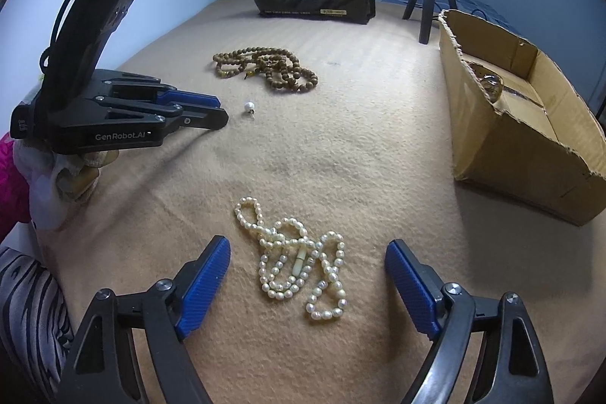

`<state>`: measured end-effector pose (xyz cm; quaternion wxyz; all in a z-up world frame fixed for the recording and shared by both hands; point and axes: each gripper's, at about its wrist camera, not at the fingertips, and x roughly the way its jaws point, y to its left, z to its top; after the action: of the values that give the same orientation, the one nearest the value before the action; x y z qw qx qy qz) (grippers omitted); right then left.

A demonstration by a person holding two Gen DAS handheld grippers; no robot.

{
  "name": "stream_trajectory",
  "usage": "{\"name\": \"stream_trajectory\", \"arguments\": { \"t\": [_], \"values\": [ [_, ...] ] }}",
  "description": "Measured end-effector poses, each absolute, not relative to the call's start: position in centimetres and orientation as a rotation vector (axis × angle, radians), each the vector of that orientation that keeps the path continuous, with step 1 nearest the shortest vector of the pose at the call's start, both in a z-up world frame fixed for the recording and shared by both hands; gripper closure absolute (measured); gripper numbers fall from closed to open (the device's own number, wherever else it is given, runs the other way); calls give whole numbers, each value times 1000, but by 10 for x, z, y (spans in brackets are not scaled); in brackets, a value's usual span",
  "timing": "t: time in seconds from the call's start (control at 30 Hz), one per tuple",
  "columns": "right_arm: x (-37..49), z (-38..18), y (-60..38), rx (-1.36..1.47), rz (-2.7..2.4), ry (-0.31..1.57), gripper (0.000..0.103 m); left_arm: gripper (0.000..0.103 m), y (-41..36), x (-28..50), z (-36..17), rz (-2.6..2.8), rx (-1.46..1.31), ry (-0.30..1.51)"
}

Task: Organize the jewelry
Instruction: 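Close left tool on a pearl earring while right tool grips the white pearl necklace, then carry the earring in left tool and necklace in right tool over the box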

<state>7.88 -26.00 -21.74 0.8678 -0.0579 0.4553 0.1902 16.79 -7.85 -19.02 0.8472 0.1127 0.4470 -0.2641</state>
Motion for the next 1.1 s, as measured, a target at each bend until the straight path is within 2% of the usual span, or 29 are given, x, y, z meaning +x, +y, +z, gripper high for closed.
{"name": "stream_trajectory", "arguments": {
  "t": [0.13, 0.23, 0.37, 0.67, 1.1],
  "values": [
    [80, -221, -252, -156, 400, 956, 24, 92, -78, 169, -191, -548, 241, 941],
    [81, -222, -248, -175, 397, 955, 37, 93, -77, 169, -191, -547, 240, 939],
    [80, -221, -247, -190, 390, 957, 60, 93, -77, 169, -191, -546, 239, 938],
    [76, -220, -249, -196, 387, 957, 90, 94, -72, 165, -188, -529, 226, 936],
    [72, -211, -258, -115, 366, 941, 97, 94, -58, 155, -170, -496, 202, 905]
  ]
}}
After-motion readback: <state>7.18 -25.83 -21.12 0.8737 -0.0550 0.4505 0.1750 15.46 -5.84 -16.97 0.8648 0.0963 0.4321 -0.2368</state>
